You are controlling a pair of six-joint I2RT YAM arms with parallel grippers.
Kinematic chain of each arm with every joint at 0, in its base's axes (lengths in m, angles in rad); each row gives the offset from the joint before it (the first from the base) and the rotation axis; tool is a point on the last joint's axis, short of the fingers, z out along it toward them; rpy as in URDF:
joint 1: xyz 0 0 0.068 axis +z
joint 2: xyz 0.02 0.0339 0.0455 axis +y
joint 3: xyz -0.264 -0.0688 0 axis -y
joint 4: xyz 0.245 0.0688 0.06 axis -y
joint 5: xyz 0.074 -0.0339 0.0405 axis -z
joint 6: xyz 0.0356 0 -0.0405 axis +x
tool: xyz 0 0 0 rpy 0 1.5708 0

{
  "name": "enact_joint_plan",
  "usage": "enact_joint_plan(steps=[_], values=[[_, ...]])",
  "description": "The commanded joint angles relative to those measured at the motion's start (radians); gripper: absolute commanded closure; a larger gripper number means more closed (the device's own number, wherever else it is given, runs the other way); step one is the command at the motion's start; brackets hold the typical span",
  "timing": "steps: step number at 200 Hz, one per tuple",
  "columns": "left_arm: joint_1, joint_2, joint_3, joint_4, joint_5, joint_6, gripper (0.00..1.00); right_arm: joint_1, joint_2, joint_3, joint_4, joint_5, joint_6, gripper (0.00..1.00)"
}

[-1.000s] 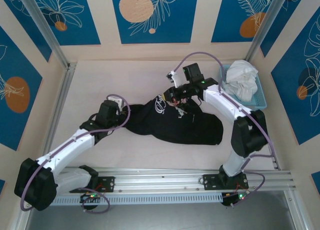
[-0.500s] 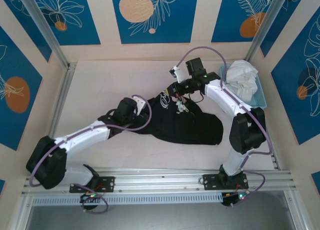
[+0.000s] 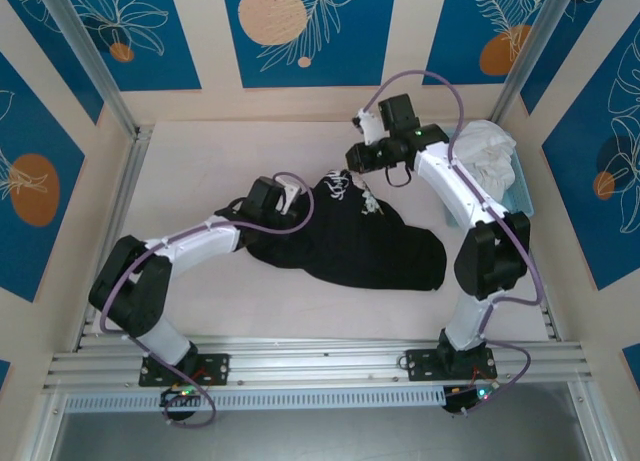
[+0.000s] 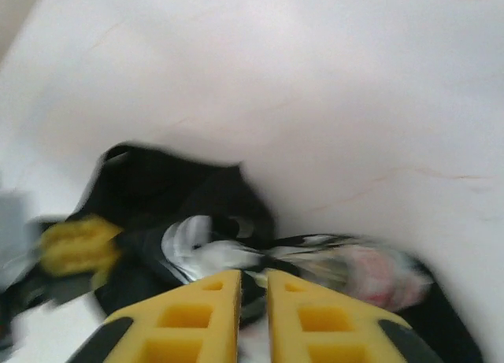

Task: Fold the inside-out t-shirt

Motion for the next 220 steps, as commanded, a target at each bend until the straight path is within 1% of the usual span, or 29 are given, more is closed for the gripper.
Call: enact_joint_plan(steps=[1, 15, 25, 50, 74, 86, 97, 115, 139, 155, 163, 167, 173, 180, 191, 200, 209, 220], values=[[0.036, -0.051, 0.018, -0.010, 0.178, -0.093, 1.00, -0.001, -0.010, -0.001, -0.031, 0.287, 0.069, 0.68], [0.057, -0.085, 0.005, -0.006, 0.241, -0.146, 1.00, 0.043, -0.088, -0.090, 0.042, 0.334, 0.032, 0.60], [0.070, -0.109, -0.009, 0.005, 0.280, -0.176, 1.00, 0.088, -0.153, -0.170, 0.102, 0.329, 0.000, 0.56], [0.090, -0.143, -0.017, -0.014, 0.311, -0.201, 1.00, 0.231, -0.279, -0.371, 0.243, 0.200, -0.057, 0.51], [0.114, -0.167, -0.021, -0.032, 0.320, -0.224, 1.00, 0.354, -0.320, -0.517, 0.372, 0.109, -0.050, 0.48], [0.131, -0.178, -0.024, -0.032, 0.339, -0.247, 1.00, 0.396, -0.314, -0.573, 0.445, 0.092, -0.037, 0.43], [0.148, -0.186, -0.026, -0.030, 0.359, -0.266, 1.00, 0.422, -0.293, -0.605, 0.497, 0.069, -0.024, 0.41], [0.170, -0.195, -0.029, -0.023, 0.391, -0.289, 1.00, 0.453, -0.235, -0.630, 0.572, 0.074, -0.012, 0.38], [0.195, -0.205, -0.032, -0.021, 0.418, -0.311, 1.00, 0.464, -0.136, -0.639, 0.652, 0.152, 0.002, 0.35], [0.210, -0.211, -0.034, -0.026, 0.425, -0.322, 1.00, 0.459, -0.082, -0.641, 0.698, 0.207, 0.014, 0.34], [0.218, -0.216, -0.036, -0.028, 0.425, -0.325, 1.00, 0.455, -0.065, -0.633, 0.704, 0.228, 0.018, 0.38], [0.222, -0.219, -0.037, -0.029, 0.425, -0.329, 1.00, 0.454, -0.062, -0.629, 0.703, 0.242, 0.021, 0.44], [0.228, -0.222, -0.037, -0.035, 0.420, -0.332, 1.00, 0.450, -0.066, -0.626, 0.697, 0.261, 0.022, 0.60], [0.236, -0.226, -0.036, -0.045, 0.408, -0.337, 1.00, 0.445, -0.086, -0.629, 0.688, 0.267, 0.021, 0.74], [0.244, -0.233, -0.035, -0.066, 0.370, -0.336, 1.00, 0.427, -0.147, -0.650, 0.677, 0.242, 0.024, 0.88], [0.244, -0.237, -0.031, -0.084, 0.316, -0.327, 1.00, 0.401, -0.203, -0.669, 0.666, 0.175, 0.036, 0.95], [0.244, -0.237, -0.031, -0.093, 0.273, -0.319, 1.00, 0.364, -0.256, -0.687, 0.655, 0.073, 0.059, 1.00], [0.243, -0.232, -0.032, -0.093, 0.221, -0.312, 1.00, 0.318, -0.309, -0.710, 0.655, -0.050, 0.106, 1.00]])
